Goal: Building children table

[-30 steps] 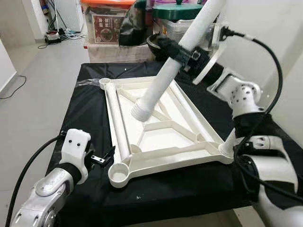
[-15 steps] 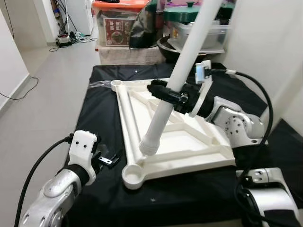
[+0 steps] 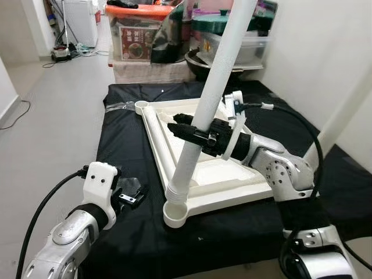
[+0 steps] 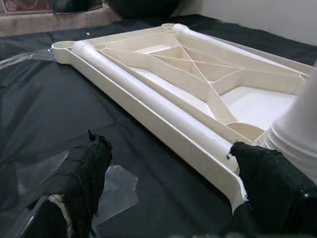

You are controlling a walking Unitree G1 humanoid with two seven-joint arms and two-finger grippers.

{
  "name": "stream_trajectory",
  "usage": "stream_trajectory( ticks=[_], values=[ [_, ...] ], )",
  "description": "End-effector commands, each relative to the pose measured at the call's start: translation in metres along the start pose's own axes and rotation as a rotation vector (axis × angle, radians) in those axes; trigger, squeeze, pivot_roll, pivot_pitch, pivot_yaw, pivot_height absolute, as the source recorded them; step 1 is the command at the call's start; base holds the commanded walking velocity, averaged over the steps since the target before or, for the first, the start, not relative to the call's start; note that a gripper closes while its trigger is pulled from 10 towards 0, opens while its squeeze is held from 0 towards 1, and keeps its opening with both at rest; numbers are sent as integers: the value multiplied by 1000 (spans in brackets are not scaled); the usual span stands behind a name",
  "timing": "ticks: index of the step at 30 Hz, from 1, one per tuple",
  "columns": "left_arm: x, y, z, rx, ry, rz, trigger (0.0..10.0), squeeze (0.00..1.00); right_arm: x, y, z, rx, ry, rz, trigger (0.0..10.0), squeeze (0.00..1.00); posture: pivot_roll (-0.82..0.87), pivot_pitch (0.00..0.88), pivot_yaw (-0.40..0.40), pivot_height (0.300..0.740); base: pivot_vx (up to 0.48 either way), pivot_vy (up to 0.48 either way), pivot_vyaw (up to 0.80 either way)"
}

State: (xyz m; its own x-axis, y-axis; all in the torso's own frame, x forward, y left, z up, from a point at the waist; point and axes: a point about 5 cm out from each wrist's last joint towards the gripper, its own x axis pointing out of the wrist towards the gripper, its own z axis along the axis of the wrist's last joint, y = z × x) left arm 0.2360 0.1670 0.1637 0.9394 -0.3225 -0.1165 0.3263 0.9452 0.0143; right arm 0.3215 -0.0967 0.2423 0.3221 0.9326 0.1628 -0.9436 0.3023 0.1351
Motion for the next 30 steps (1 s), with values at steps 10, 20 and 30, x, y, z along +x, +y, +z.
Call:
stream_trajectory(
  ticks=[10,20,30],
  values=[
    [1,-2,-5,-16,11,10,10000,0,1,5,-7,-27,25,6,0,0,60,0,-64,740,0,288,-233],
    [7,-3,-9,12,39,27,10000,0,-1,8,-9,-48,34,-3,0,0,48,0,-55,740,0,0,0],
    [13,-3,-7,-24,-16,74,10000,0,2,9,-12,-85,42,-8,2980,0,41,0,-54,740,0,-174,240]
  ],
)
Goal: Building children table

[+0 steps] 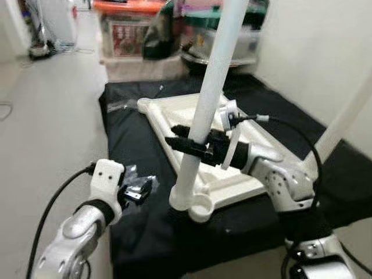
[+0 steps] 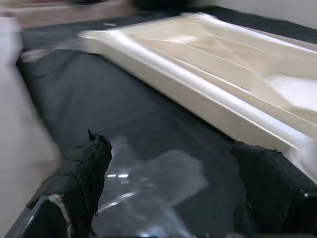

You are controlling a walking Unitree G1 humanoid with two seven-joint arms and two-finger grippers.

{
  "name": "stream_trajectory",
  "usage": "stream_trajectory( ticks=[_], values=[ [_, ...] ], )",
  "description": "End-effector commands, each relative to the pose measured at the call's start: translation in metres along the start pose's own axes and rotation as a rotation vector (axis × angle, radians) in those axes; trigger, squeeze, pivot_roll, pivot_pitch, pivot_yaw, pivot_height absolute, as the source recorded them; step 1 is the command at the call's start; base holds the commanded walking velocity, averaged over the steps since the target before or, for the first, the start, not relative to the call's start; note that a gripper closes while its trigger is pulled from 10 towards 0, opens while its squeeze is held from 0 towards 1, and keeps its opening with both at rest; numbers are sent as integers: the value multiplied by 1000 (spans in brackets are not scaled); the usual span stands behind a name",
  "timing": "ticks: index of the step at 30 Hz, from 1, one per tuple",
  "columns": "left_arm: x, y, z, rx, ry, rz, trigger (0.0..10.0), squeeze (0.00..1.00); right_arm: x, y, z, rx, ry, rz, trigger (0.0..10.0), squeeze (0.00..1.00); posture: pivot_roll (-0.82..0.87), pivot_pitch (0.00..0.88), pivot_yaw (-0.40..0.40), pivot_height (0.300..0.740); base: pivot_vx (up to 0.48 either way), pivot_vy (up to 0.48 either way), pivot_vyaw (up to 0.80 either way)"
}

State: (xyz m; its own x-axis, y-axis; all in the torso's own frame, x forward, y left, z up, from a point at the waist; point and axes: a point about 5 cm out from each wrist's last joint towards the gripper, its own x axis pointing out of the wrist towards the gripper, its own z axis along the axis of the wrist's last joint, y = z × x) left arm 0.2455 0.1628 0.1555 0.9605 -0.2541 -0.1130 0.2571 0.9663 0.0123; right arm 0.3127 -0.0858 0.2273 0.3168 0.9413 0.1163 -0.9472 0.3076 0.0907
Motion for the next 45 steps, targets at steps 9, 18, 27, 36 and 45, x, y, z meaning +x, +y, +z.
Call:
stream_trajectory(
  ticks=[9,18,27,36,45],
  values=[
    [-2,-7,-2,7,6,-36,10000,0,-4,-4,5,-41,4,-37,10000,0,47,0,-66,740,0,0,0],
    [-2,-8,-8,9,25,-39,10000,0,-3,-9,5,-44,12,-84,10000,0,39,0,-59,740,0,0,0],
    [-5,-4,-12,15,42,-27,10000,0,-9,-3,5,-125,75,26,10000,0,44,0,-61,740,0,0,0],
    [-13,17,-14,23,57,35,10000,0,0,3,-6,-215,168,134,10000,0,59,0,-68,740,0,0,0],
    [-19,21,-19,17,64,71,10000,0,18,16,-11,-252,176,238,10000,0,72,0,-85,740,0,0,0]
  ],
)
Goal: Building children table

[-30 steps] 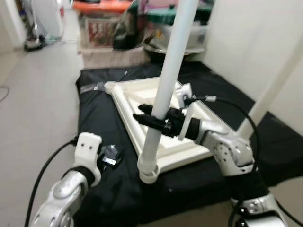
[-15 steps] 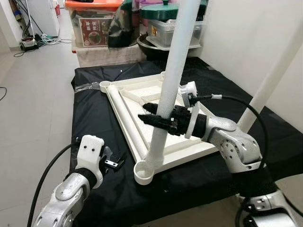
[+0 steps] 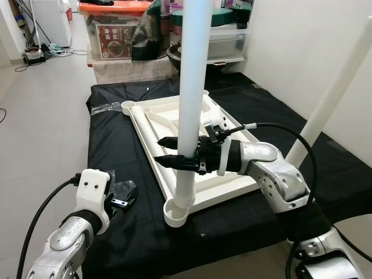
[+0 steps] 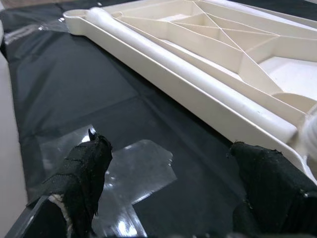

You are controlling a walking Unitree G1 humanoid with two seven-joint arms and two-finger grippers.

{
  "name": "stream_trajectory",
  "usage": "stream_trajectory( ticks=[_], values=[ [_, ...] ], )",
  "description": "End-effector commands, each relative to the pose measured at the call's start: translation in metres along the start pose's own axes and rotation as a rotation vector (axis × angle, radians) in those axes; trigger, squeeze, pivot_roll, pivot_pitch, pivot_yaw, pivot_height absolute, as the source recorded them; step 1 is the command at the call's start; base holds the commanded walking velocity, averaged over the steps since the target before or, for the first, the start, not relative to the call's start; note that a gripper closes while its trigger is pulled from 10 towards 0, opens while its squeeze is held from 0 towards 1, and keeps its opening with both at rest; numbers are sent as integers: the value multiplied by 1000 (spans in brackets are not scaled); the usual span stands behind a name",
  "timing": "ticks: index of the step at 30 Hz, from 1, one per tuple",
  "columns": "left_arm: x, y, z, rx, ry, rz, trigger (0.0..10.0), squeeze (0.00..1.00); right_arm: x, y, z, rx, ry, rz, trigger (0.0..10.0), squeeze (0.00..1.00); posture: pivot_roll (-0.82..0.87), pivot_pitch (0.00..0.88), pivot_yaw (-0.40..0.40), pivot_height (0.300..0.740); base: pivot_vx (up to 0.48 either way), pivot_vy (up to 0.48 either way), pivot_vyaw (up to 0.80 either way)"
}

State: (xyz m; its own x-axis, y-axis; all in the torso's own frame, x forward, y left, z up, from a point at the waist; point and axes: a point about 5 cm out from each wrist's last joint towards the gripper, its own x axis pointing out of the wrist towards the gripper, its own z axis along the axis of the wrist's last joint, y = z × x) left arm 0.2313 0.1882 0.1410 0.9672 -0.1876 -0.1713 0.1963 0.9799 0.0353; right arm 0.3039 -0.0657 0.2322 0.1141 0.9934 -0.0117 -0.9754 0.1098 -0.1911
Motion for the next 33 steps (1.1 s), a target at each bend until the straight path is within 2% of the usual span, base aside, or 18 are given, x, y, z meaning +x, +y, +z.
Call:
stream_trajectory(
  ticks=[1,6,9,14,16,19,21,28,29,33],
  values=[
    [0,1,-3,3,5,8,10000,0,6,7,-12,25,54,57,10000,0,73,0,-85,740,0,0,0],
    [1,3,-3,5,7,9,10000,0,9,17,-14,36,55,112,10000,0,69,0,-82,740,0,0,0],
    [1,3,-3,5,7,9,10000,0,9,17,-14,36,55,112,10000,0,69,0,-82,740,0,0,0],
    [0,6,-5,0,12,15,10000,0,8,24,-18,70,59,148,10000,0,71,0,-84,740,0,0,0],
    [-1,8,-5,-10,12,21,10000,0,8,27,-20,112,50,152,10000,0,72,0,-86,740,0,0,0],
    [0,9,-6,-15,12,25,10000,0,9,26,-23,139,44,145,10000,0,71,0,-86,740,0,0,0],
    [2,9,-5,-29,6,28,10000,0,10,22,-27,208,25,118,10000,0,77,0,-86,740,0,0,0],
    [2,9,-5,-36,4,29,10000,0,10,20,-30,234,20,108,10000,0,77,0,-86,740,0,0,0],
    [-1,12,-6,-48,3,48,10000,0,11,18,-33,292,7,90,10000,0,90,0,-98,740,0,0,0],
    [-2,14,-6,-54,2,59,10000,0,12,18,-34,310,4,83,10000,0,90,0,-98,740,0,0,0]
  ],
)
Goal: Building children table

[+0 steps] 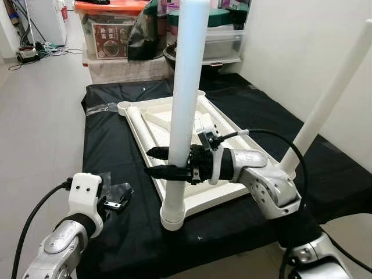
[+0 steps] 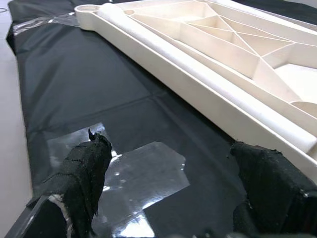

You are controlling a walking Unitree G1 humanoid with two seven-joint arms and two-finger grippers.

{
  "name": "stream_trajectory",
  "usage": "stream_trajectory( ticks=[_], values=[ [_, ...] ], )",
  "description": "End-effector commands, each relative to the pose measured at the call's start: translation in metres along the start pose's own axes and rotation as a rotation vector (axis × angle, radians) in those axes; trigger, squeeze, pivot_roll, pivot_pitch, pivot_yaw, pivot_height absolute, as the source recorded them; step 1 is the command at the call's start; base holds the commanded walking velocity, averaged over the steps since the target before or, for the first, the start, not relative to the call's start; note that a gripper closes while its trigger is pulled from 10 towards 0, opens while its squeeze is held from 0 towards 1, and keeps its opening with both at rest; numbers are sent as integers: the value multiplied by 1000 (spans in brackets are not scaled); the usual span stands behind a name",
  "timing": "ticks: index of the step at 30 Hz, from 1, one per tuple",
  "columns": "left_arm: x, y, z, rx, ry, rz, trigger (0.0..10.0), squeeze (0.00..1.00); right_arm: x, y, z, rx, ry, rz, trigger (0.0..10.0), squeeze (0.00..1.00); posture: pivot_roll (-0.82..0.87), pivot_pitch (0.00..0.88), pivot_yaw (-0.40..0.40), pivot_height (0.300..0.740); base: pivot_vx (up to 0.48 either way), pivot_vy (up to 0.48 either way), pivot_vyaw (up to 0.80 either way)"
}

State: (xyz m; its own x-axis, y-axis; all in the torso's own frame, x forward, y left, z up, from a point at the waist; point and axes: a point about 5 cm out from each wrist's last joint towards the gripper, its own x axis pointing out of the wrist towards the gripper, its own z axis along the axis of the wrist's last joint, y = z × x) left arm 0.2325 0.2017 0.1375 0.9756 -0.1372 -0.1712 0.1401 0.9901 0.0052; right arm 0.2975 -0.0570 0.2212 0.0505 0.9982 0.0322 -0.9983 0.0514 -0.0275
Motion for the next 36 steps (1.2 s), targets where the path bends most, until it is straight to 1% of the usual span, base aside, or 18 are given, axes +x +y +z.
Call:
stream_trajectory(
  ticks=[1,7,9,11,12,13,15,16,18,20,21,25,28,29,31,32,35,36],
  values=[
    [-2,2,-2,-20,0,19,10000,0,4,5,-28,168,44,8,10000,0,88,0,-98,740,0,0,0],
    [-1,4,-3,-29,1,36,10000,0,6,8,-35,222,25,-28,10000,0,81,0,-89,740,0,0,0],
    [1,7,-2,-26,1,46,10000,0,6,3,-41,259,-4,-144,10000,0,77,0,-88,740,0,0,0],
    [1,7,-2,-26,1,46,10000,0,6,3,-41,259,-4,-144,10000,0,77,0,-88,740,0,0,0],
    [1,8,-2,-25,2,51,10000,0,5,0,-44,270,-15,-197,10000,0,77,0,-88,740,0,0,0],
    [1,8,-2,-25,2,51,10000,0,5,0,-44,270,-15,-197,10000,0,77,0,-88,740,0,0,0],
    [1,11,-4,-28,6,75,10000,0,2,-5,-51,259,-21,-303,10000,0,78,0,-84,740,0,0,0],
    [1,11,-4,-28,6,75,10000,0,2,-5,-51,259,-21,-303,10000,0,78,0,-84,740,0,0,0],
    [1,12,-4,-21,10,75,10000,0,-3,-10,-61,224,37,-432,10000,0,69,0,-77,740,0,0,0],
    [1,12,-4,-21,10,75,10000,0,-3,-10,-61,224,37,-432,10000,0,69,0,-77,740,0,0,0],
    [1,12,-4,-18,9,75,10000,0,-5,-13,-64,207,60,-504,10000,0,67,0,-74,740,0,0,0],
    [3,14,-2,-13,4,82,10000,0,-7,-13,-68,180,88,-581,10000,0,64,0,-71,740,0,0,0],
    [3,14,-2,-12,2,84,10000,0,-8,-12,-69,162,101,-594,10000,0,65,0,-71,740,0,0,0],
    [3,13,-3,-11,5,83,10000,0,-6,-7,-67,136,98,-532,10000,0,68,0,-68,740,0,0,0],
    [3,13,-3,-11,5,83,10000,0,-6,-7,-67,136,98,-532,10000,0,68,0,-68,740,0,0,0],
    [2,13,-3,-10,8,82,10000,0,-6,-4,-67,102,121,-450,10000,0,68,0,-68,740,0,0,0],
    [2,13,-3,-10,8,82,10000,0,-6,-4,-67,102,121,-450,10000,0,68,0,-68,740,0,0,0],
    [3,14,-3,-9,7,83,10000,0,-7,-3,-62,53,159,-326,10000,0,68,0,-75,740,0,0,0]
  ],
)
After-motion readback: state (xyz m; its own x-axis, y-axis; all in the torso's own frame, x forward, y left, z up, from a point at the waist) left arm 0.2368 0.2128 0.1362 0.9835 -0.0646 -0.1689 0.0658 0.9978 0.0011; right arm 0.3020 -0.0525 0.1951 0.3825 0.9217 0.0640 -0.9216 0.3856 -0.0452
